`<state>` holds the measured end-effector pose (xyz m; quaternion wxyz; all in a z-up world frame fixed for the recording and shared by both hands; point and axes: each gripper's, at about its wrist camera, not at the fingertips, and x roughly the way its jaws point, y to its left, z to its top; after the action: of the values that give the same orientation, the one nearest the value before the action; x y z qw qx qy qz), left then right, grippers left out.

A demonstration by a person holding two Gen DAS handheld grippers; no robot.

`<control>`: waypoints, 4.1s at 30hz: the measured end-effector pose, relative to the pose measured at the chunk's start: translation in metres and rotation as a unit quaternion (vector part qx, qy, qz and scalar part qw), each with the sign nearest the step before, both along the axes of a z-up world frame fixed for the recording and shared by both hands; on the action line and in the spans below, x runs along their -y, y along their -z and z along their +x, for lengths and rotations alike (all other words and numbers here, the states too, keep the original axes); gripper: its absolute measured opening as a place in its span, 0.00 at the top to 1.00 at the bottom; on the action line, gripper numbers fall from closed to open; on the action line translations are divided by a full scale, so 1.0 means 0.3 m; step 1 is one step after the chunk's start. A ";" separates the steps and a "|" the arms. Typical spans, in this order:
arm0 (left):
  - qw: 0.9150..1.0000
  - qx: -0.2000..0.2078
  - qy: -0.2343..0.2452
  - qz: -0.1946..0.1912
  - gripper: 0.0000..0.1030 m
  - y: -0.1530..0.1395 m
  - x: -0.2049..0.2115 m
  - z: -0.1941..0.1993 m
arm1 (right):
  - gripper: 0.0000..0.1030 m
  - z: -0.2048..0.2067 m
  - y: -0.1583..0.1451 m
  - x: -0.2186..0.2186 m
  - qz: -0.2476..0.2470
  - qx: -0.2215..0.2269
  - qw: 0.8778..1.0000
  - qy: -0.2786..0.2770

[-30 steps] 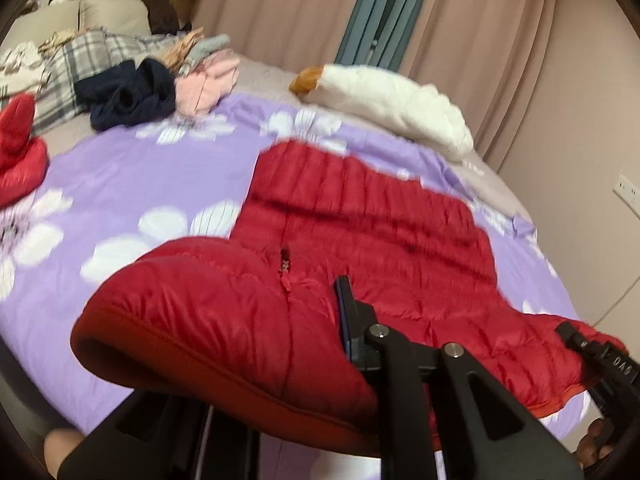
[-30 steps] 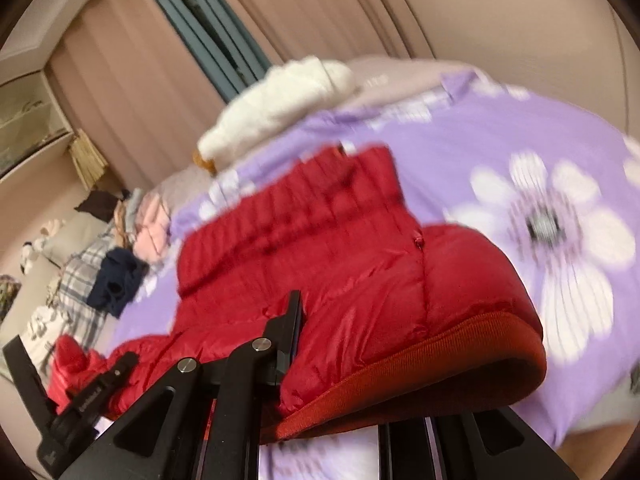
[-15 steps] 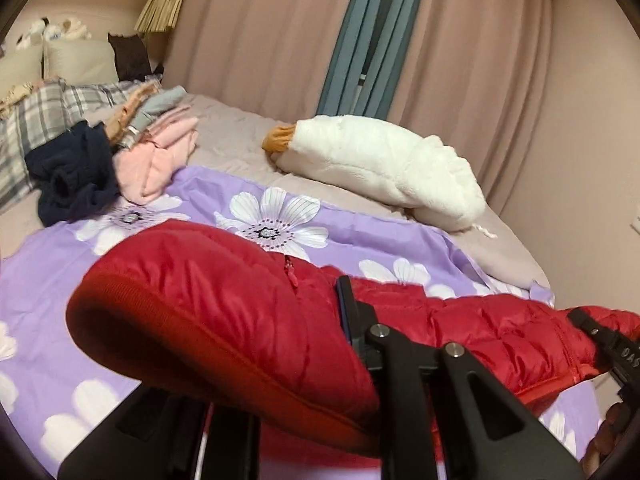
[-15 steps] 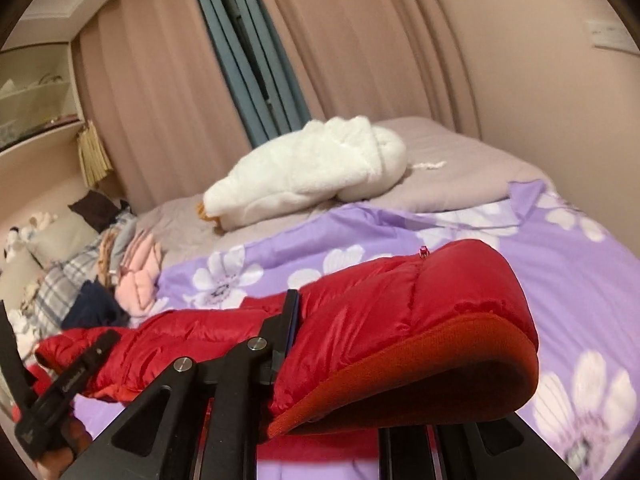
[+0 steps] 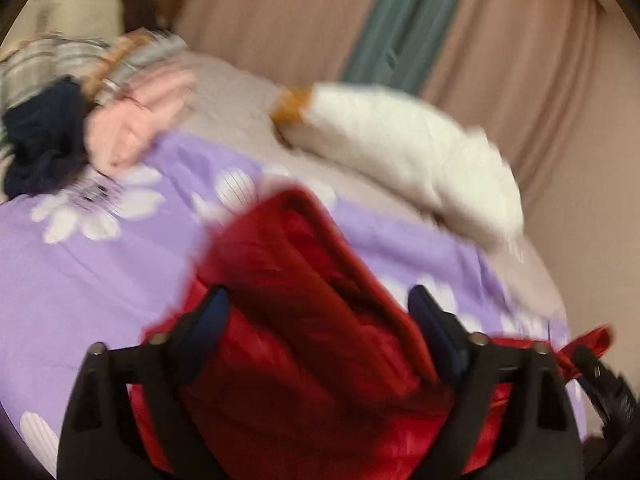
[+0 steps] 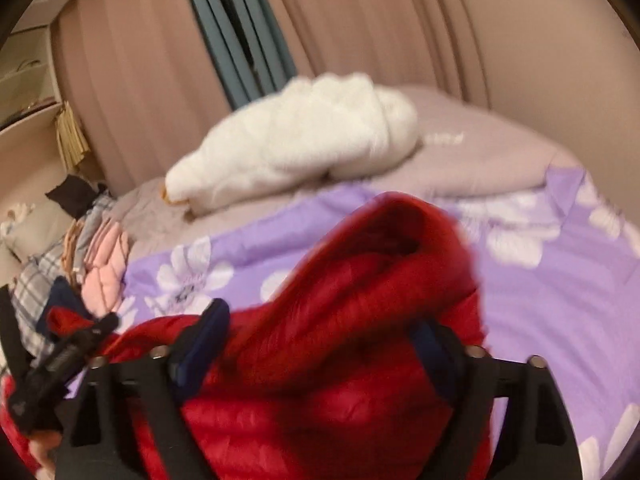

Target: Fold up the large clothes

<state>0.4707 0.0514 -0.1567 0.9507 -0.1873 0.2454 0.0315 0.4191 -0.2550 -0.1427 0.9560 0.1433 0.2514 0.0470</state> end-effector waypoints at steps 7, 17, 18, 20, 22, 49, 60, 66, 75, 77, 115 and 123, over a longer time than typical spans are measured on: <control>0.997 0.024 0.018 0.068 0.22 -0.063 0.030 -0.050 | 0.14 0.004 -0.051 -0.030 -0.026 0.016 1.000 0.000; 0.986 -0.070 -0.033 0.146 0.67 0.382 0.058 0.126 | 0.92 0.261 0.339 -0.055 -0.084 -0.110 0.990 0.027; 0.984 -0.069 -0.033 0.159 0.67 0.382 0.076 0.133 | 0.94 0.266 0.386 -0.047 -0.077 -0.101 0.992 0.028; 0.983 -0.080 -0.028 0.165 0.66 0.390 0.085 0.156 | 0.96 0.265 0.416 -0.041 -0.070 -0.088 0.993 0.046; 0.984 -0.088 -0.024 0.154 0.66 0.395 0.072 0.166 | 0.96 0.271 0.418 -0.057 -0.088 -0.091 0.991 0.053; 0.983 -0.090 -0.034 0.158 0.64 0.407 0.074 0.172 | 0.96 0.282 0.430 -0.056 -0.081 -0.092 0.991 0.052; 0.983 -0.090 -0.035 0.158 0.64 0.407 0.074 0.172 | 0.96 0.284 0.431 -0.056 -0.081 -0.093 0.991 0.052; 0.983 -0.090 -0.036 0.158 0.64 0.407 0.074 0.171 | 0.96 0.282 0.431 -0.055 -0.081 -0.093 0.991 0.052; 0.983 -0.090 -0.036 0.158 0.63 0.408 0.074 0.172 | 0.96 0.283 0.431 -0.054 -0.080 -0.094 0.991 0.052; 0.983 -0.090 -0.036 0.158 0.63 0.408 0.075 0.171 | 0.96 0.284 0.432 -0.054 -0.080 -0.094 0.991 0.052; 0.947 -0.153 0.103 -0.262 0.00 0.198 -0.221 -0.428 | 0.26 -0.303 0.168 0.096 0.075 -0.108 0.991 -0.016; 0.929 -0.156 0.135 -0.308 0.03 0.360 -0.179 -0.451 | 0.26 -0.323 0.352 0.125 0.222 -0.138 0.964 -0.038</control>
<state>0.3353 0.1050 -0.2647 0.7910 -0.4288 0.4115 -0.1455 0.3222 -0.2926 -0.2481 0.8538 0.3477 0.3690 0.1181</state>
